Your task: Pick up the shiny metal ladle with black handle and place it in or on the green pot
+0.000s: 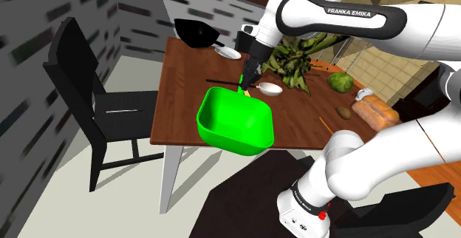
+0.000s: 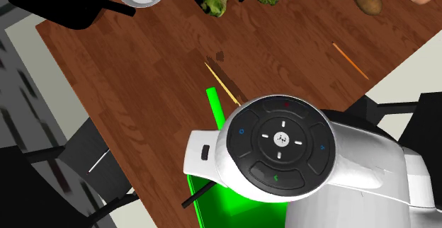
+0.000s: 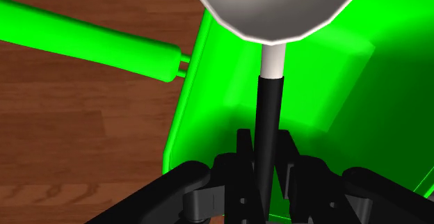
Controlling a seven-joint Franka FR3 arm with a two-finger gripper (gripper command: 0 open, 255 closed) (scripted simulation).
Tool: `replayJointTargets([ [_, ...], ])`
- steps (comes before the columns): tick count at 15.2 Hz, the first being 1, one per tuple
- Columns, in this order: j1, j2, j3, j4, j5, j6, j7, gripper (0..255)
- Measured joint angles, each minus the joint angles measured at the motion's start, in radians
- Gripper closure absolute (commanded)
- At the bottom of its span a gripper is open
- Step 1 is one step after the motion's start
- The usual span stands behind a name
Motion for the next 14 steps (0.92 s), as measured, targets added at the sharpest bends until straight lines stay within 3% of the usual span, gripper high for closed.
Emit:
replayJointTargets([
  [8,-0.001,0.014,-0.006,-0.098,0.002,0.111,-0.016,255],
  [14,-0.001,0.019,-0.006,-0.109,0.003,0.127,-0.017,255],
])
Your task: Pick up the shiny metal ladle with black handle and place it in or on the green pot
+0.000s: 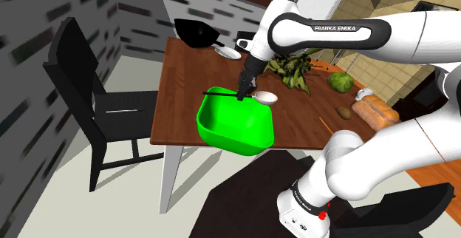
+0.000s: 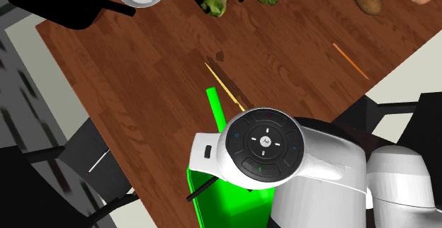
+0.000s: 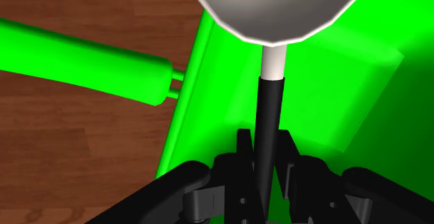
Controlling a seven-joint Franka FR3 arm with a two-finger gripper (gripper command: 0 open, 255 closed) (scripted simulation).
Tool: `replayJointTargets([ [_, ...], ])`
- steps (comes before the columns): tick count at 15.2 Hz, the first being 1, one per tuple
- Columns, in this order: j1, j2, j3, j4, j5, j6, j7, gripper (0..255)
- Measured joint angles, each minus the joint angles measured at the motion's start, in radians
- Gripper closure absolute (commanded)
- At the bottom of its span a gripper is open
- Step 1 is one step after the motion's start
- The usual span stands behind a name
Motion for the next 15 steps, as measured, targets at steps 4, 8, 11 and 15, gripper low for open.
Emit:
replayJointTargets([
  [4,0.000,0.000,0.000,0.000,0.000,0.000,0.000,0],
  [8,0.000,0.000,0.000,0.000,0.000,0.000,0.000,0],
  [11,-0.003,-0.015,-0.001,0.052,-0.005,-0.066,0.003,0],
  [15,-0.005,-0.018,-0.003,0.109,-0.008,-0.127,0.005,0],
])
